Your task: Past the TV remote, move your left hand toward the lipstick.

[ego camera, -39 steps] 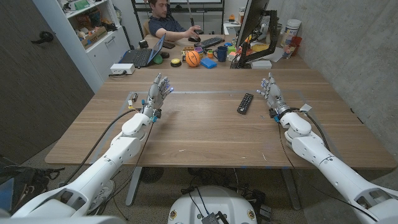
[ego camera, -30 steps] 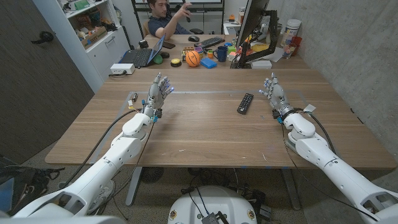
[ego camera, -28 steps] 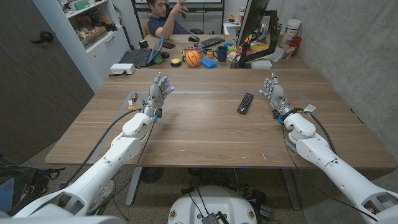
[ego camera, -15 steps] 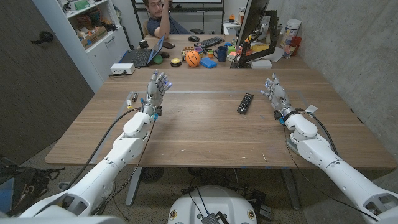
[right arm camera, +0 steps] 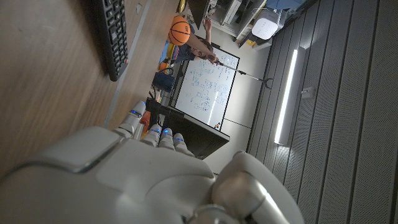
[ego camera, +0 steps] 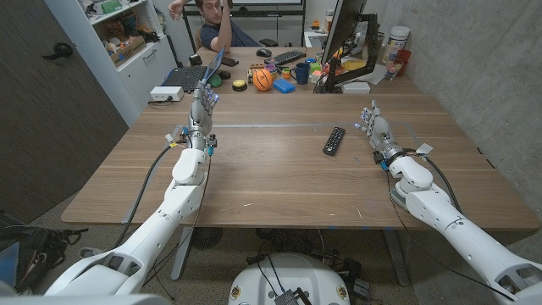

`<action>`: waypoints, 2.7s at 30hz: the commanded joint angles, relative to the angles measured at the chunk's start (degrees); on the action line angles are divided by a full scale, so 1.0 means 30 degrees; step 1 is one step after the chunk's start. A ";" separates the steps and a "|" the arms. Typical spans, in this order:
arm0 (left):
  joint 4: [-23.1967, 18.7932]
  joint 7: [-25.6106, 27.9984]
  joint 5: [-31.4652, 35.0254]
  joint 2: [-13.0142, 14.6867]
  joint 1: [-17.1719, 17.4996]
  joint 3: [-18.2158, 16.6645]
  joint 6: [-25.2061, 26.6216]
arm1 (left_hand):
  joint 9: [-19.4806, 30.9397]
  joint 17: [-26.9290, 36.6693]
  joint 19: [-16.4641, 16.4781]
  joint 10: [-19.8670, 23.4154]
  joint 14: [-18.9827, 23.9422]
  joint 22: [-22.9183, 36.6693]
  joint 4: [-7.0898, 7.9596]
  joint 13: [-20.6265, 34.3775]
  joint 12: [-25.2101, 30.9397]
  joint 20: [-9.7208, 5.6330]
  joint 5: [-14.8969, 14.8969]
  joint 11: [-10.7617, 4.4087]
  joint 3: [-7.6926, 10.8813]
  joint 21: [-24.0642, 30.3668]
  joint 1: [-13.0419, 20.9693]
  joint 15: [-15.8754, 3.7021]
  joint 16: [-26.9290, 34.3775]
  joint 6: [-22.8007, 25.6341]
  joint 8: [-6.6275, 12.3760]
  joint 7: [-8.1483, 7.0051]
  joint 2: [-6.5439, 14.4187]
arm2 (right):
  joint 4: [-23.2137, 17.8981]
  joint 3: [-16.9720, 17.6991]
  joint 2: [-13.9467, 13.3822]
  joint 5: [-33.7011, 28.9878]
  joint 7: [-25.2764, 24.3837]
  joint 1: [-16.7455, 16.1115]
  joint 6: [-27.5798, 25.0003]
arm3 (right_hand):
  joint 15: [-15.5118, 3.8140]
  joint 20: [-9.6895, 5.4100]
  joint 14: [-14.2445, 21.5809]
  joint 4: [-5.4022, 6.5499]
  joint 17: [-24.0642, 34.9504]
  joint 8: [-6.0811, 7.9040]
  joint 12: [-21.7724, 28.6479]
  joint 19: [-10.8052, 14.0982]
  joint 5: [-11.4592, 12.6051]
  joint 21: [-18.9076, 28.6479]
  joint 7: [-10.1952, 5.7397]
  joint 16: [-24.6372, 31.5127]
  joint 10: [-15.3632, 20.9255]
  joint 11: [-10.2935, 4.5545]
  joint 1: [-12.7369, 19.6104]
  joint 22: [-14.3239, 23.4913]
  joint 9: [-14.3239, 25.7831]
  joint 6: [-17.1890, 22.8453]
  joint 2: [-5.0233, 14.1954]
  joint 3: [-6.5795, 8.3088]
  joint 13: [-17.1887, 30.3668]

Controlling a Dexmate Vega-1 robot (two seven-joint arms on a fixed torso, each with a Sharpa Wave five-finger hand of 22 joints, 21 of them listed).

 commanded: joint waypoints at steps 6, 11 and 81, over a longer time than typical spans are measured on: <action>0.8770 -0.0711 0.1802 -0.2695 -0.4208 -0.0660 -0.9467 | 0.0080 0.0091 -0.0564 -0.0836 -0.0830 0.0061 -0.0455 0.0082 -0.0135 0.0680 0.0019 -0.0457 0.0093 -0.0524 0.0550 -0.0194 -0.0141 0.0151 0.0099 -0.0897 0.0010 | 0.0613 -0.0112 0.0110 -0.0082 0.0347 0.0372 0.0182 | -0.0027 0.0065 -0.2078 0.0054 0.0102 0.0102 0.0031 -0.2583 0.0082 -0.0124 0.0059 -0.0024 -0.0209 -0.0005 -0.0031 0.0059 0.0077 -0.0103 0.0955 -0.0171 0.0059; 1.2470 -0.1633 0.1852 -0.3295 -0.6154 -0.0879 -1.2339 | 0.0097 0.0118 -0.0906 -0.1100 -0.1139 0.0073 -0.0651 0.0104 -0.0124 0.1020 -0.0074 -0.0448 0.0116 -0.0781 0.0755 0.0015 -0.0163 0.0073 0.0062 -0.1080 -0.0064 | 0.0590 -0.0166 0.0133 -0.0185 0.0273 0.0393 0.0196 | -0.0006 0.0063 -0.2057 0.0059 0.0105 0.0112 0.0030 -0.2577 0.0077 -0.0159 0.0056 -0.0025 -0.0206 -0.0004 -0.0049 0.0061 0.0077 -0.0087 0.0938 -0.0209 0.0059; 1.0928 1.9353 3.9052 0.2538 -0.8696 -0.4931 -0.5544 | 0.0256 0.0271 0.3456 0.0850 0.1162 0.0044 -0.4221 0.0334 0.0237 0.3373 -0.1056 -0.0084 0.1016 -0.1860 0.6650 0.1300 0.0509 0.2911 0.0464 -0.1124 -0.1885 | 0.0390 -0.0691 0.0478 -0.0520 0.0347 0.0349 0.0385 | 0.0116 0.0008 -0.1980 0.0080 0.0107 0.0146 0.0041 -0.2727 0.0078 -0.0572 0.0037 -0.0092 -0.0109 -0.0044 -0.0165 0.0075 0.0073 -0.0036 0.0773 -0.0612 0.0058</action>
